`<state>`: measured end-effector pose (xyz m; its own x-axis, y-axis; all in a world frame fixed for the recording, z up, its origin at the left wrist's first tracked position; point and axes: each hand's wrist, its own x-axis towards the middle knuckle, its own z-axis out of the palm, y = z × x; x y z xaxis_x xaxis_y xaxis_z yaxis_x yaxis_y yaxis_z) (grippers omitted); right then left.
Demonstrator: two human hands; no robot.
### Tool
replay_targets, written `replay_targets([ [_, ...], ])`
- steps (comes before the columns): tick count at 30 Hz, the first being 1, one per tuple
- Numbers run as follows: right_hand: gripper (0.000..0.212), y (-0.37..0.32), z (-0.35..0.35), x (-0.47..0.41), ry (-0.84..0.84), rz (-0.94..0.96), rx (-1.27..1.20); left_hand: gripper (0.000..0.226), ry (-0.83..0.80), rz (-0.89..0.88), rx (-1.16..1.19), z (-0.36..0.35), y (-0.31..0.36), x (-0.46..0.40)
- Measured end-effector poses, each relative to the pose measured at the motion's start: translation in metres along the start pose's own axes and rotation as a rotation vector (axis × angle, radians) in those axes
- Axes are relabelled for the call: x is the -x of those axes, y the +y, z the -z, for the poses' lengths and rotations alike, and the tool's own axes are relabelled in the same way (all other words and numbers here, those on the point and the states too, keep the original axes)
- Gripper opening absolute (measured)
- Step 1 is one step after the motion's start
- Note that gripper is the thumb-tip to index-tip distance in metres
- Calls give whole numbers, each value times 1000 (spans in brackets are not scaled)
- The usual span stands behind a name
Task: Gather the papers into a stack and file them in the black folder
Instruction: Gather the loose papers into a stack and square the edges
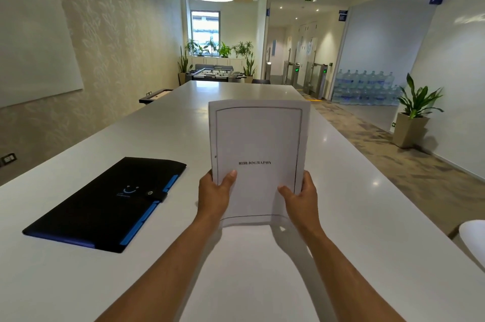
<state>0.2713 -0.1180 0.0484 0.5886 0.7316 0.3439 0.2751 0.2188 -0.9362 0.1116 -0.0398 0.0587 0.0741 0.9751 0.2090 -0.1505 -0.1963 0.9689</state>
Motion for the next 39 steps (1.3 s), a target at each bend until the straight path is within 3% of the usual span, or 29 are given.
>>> replay_targets([
  [3,47,7,5,-3,76,-148,-39,36,75,26,99,-4,2,-4],
  [6,60,16,-1,-2,190,-432,-425,36,122,93,208,-11,1,-6],
  [8,57,23,-9,2,122,-538,-757,38,133,136,278,-18,0,-3],
  [11,46,20,-23,12,-19,-465,-896,33,110,172,346,-31,-1,8],
  [17,45,28,-11,-1,157,-398,-590,22,-69,208,318,-23,-13,13],
  [20,46,28,5,-6,139,-352,-429,34,-29,228,321,-2,-15,2],
  [24,36,24,29,-13,105,-321,-305,74,64,197,305,36,-6,-24],
  [28,33,23,47,-22,73,-244,-149,23,-50,130,124,64,10,-44],
  [33,34,13,48,-29,-56,-168,-53,32,-321,36,-183,71,19,-55],
  [35,33,9,43,-31,-62,-125,-45,30,-318,-49,-256,69,17,-52],
  [39,30,-2,38,-32,-16,-31,-63,28,-192,-179,-174,58,18,-43],
])
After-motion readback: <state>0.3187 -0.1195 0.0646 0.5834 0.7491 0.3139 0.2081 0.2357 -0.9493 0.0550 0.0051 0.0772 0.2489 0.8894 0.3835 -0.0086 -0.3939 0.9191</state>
